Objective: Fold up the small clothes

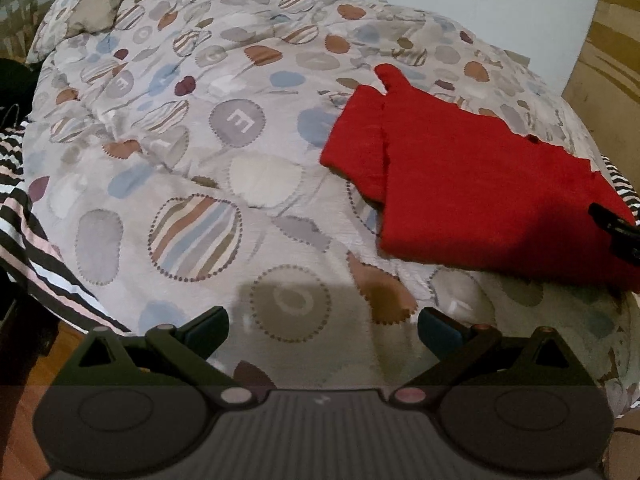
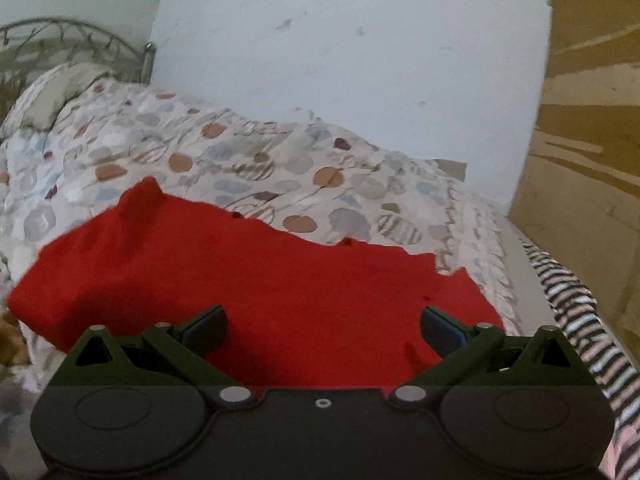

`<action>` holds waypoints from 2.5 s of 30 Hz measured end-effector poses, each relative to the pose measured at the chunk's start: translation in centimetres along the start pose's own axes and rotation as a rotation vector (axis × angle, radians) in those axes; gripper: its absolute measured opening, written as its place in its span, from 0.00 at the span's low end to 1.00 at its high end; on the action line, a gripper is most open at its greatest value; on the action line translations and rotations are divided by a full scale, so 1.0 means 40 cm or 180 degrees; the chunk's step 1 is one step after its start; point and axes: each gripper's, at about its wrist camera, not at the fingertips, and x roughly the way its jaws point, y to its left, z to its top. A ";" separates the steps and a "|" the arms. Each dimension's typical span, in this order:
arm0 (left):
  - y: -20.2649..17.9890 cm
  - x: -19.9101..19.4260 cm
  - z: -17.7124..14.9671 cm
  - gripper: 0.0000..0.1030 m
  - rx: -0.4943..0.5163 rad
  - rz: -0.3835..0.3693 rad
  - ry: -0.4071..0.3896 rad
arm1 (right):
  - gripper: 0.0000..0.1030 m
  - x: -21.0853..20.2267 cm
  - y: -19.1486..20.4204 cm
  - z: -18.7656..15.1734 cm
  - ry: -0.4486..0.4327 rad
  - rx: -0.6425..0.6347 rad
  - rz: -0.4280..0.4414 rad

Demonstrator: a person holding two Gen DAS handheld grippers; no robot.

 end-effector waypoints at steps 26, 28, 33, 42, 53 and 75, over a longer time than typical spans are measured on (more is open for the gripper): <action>-0.034 0.049 0.095 1.00 -0.0322 -0.0592 -0.0542 | 1.00 0.091 0.001 -0.089 -0.0013 0.0229 0.0119; -0.044 0.070 0.129 1.00 -0.0241 -0.0559 -0.0578 | 1.00 0.089 0.002 -0.092 -0.0039 0.0234 0.0109; -0.052 0.124 0.199 1.00 -0.0170 -0.0629 -0.0579 | 1.00 0.080 0.008 -0.102 -0.0138 0.0204 0.0048; -0.047 0.255 0.247 1.00 0.0098 -0.0470 -0.0197 | 1.00 0.076 0.007 -0.105 -0.0151 0.0224 0.0059; -0.029 0.269 0.252 0.98 -0.0059 -0.0573 -0.0117 | 1.00 0.076 0.007 -0.106 -0.0152 0.0224 0.0058; -0.009 0.249 0.248 0.66 -0.0477 -0.0629 -0.0205 | 1.00 0.075 0.007 -0.109 -0.0157 0.0226 0.0056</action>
